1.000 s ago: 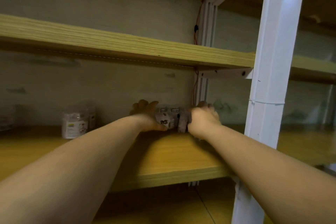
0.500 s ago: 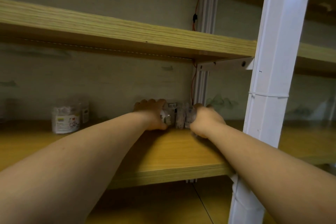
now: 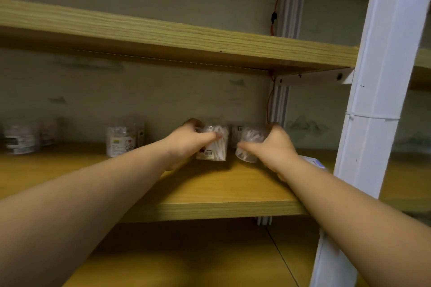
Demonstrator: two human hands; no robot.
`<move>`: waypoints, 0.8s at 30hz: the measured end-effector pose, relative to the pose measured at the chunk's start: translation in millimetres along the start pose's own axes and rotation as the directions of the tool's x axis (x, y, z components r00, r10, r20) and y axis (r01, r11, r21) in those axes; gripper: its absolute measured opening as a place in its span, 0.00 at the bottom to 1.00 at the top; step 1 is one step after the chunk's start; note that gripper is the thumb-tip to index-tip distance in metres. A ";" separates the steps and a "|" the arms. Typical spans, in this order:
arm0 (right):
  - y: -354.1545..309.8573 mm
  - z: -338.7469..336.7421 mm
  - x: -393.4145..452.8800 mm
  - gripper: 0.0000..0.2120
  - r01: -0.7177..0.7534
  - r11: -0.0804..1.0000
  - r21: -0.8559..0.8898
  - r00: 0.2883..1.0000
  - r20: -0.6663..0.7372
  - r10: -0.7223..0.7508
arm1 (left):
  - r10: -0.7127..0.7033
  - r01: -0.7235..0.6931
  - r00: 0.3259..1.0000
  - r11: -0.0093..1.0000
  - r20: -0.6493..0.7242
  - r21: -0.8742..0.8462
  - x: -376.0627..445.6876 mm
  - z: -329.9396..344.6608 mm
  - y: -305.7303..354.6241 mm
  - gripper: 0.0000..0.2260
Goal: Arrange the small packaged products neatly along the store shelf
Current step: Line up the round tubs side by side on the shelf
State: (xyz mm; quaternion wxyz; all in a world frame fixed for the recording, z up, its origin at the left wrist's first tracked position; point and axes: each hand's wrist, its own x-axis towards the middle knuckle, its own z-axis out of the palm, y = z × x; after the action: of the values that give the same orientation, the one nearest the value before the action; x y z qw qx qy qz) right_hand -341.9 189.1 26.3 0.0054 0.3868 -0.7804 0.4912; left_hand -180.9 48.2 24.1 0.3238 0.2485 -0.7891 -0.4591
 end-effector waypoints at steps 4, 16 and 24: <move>-29.1 26.1 -22.6 0.36 0.103 0.969 0.225 0.986 0.105 -0.129 | 0.040 -0.041 0.998 0.999 -0.052 -0.023 -27.9 -33.4 -1.5 0.34; -138.0 151.3 -72.6 0.31 0.033 0.899 0.437 0.935 0.304 -0.183 | 0.005 -0.012 0.990 0.999 -0.143 -0.047 -117.3 -188.8 -19.9 0.25; -222.8 245.6 -118.2 0.26 0.004 0.899 0.439 0.913 0.364 -0.182 | -0.042 0.066 0.953 0.995 -0.299 0.070 -170.6 -322.0 -58.0 0.25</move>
State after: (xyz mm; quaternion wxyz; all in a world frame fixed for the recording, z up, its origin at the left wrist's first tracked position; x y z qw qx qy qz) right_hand -32.1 21.9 23.2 -0.2140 0.5074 -0.6179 0.5611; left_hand 176.4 -42.0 43.3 0.4158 0.3487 -0.7420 -0.3937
